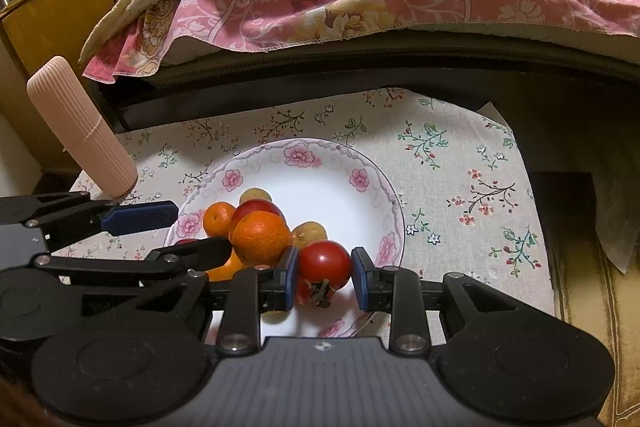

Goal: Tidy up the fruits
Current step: 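Lower the tomatoes into the plate and open the left then right tool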

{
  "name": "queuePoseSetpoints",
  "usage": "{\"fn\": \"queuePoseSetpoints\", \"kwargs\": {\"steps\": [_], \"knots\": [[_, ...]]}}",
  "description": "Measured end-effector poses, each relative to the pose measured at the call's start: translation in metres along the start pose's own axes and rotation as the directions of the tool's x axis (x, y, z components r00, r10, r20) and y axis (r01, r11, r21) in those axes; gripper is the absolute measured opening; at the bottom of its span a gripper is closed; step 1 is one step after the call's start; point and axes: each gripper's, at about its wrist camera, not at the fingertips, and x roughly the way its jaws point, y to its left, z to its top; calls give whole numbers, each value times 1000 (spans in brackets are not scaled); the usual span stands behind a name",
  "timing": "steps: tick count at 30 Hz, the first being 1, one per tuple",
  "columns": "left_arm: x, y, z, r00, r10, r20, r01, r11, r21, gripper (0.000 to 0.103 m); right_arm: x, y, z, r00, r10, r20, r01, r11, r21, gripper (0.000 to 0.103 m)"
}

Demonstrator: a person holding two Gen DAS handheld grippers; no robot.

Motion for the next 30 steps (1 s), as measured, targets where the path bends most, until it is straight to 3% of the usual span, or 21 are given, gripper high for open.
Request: {"fn": "queuePoseSetpoints", "kwargs": {"steps": [30], "knots": [[-25, -1, -5, 999, 23, 26, -23, 1000, 0, 75, -24, 5, -7, 1000, -6, 25, 6, 1000, -4, 34]]}}
